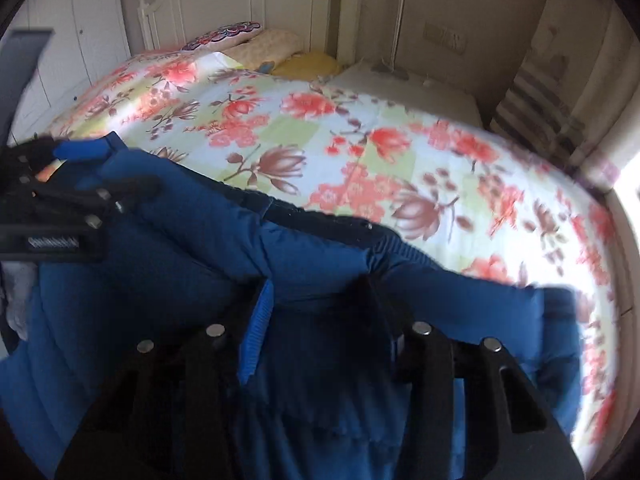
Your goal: Fold large clothes
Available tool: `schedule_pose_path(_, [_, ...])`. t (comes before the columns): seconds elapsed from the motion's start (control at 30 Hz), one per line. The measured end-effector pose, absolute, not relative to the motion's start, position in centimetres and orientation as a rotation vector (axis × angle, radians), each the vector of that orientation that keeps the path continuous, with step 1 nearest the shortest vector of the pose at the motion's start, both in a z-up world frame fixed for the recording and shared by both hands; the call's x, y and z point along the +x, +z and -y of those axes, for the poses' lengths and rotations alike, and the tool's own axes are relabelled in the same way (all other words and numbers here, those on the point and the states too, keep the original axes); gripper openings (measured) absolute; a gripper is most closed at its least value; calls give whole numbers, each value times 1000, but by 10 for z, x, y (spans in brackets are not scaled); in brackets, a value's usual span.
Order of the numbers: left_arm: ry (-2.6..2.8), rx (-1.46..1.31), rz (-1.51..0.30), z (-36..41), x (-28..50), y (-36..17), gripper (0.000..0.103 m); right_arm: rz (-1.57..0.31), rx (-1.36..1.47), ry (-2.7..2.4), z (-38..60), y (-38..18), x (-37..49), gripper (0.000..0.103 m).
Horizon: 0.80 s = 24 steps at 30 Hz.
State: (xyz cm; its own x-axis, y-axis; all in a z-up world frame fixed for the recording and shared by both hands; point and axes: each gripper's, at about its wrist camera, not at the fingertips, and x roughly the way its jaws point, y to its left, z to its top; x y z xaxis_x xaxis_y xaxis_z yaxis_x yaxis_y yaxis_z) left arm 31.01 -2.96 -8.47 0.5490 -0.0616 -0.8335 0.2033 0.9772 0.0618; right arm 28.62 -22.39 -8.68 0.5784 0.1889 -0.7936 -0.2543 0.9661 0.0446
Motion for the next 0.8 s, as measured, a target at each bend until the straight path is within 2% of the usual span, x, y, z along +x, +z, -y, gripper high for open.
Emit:
schedule_pose_path(0.2, [-180, 88, -956, 17, 308, -91, 99, -902, -89, 258, 221, -87, 283, 47])
schedule_pose_path(0.33, [-170, 102, -928, 21, 304, -90, 99, -955, -110, 238, 215, -77, 289, 52])
schedule_pose_path(0.43, [-181, 78, -929, 19, 304, -88, 99, -875, -103, 236, 198, -56, 287, 56])
schedule_pose_path(0.57, [-199, 32, -932, 12, 305, -88, 99, -954, -244, 170, 172, -94, 303, 63])
schedule_pose_path(0.7, [-199, 27, -934, 10, 306, -88, 99, -964, -223, 206, 183, -84, 301, 63])
schedule_pose_path(0.8, [-203, 22, -932, 8, 307, -89, 99, -879, -174, 113, 219, -60, 290, 64])
